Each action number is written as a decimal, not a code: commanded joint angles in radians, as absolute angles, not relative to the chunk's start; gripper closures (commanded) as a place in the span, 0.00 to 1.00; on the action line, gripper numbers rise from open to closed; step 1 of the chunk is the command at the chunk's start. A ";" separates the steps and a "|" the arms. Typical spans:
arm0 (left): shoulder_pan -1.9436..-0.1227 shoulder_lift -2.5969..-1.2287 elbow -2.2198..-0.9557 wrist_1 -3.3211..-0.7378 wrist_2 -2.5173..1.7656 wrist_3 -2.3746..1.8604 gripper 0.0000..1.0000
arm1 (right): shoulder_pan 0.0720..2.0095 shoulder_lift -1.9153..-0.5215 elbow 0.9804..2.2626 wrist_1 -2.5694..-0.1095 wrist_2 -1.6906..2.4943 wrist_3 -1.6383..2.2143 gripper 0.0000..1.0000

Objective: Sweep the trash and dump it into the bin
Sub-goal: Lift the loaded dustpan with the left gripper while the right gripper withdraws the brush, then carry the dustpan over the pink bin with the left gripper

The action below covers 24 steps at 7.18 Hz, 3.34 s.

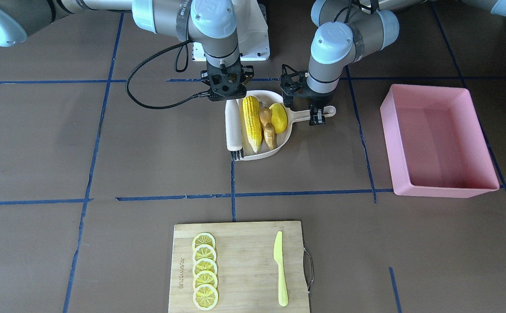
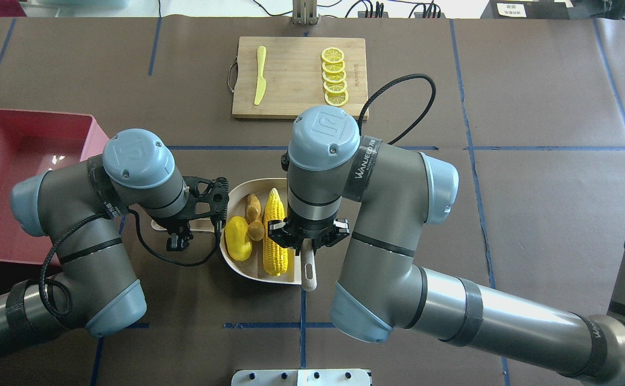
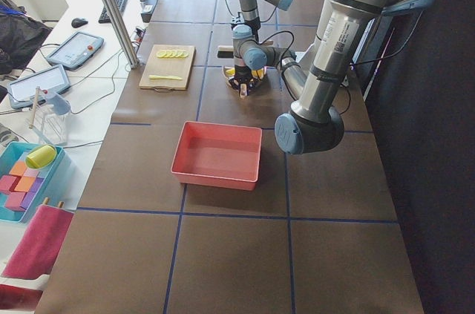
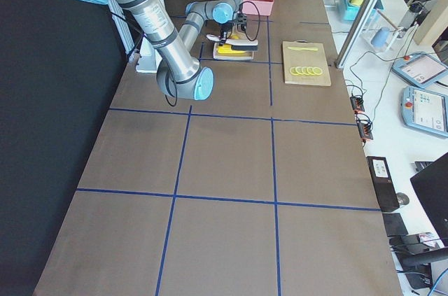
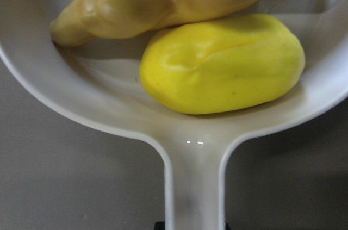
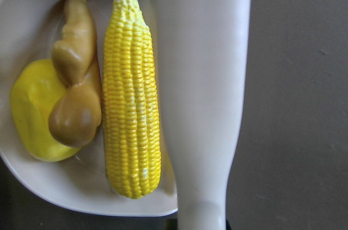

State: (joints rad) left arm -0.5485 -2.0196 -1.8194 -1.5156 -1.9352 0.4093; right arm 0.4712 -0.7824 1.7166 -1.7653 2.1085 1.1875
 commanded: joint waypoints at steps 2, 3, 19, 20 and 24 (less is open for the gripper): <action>-0.557 -2.013 -1.804 -1.577 -1.977 0.405 1.00 | 0.514 -0.854 1.813 -1.769 2.126 1.187 1.00; -0.558 -2.013 -1.783 -1.616 -2.014 0.403 1.00 | 0.520 -0.868 1.824 -1.770 2.126 1.186 1.00; -0.874 -1.883 -2.164 -1.324 -2.286 0.498 1.00 | 0.741 -1.146 2.065 -1.907 2.169 1.074 1.00; -0.906 -1.876 -2.215 -1.233 -2.286 0.559 1.00 | 0.745 -1.155 2.065 -1.907 2.168 1.066 1.00; -1.055 -1.777 -2.253 -1.150 -2.368 0.796 1.00 | 0.788 -1.218 2.085 -1.907 2.168 0.990 1.00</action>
State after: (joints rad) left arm -1.0157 -1.8107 -2.2514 -1.1568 -2.3521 0.7379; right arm 0.7738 -1.1892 2.0729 -1.9065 2.1672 1.0175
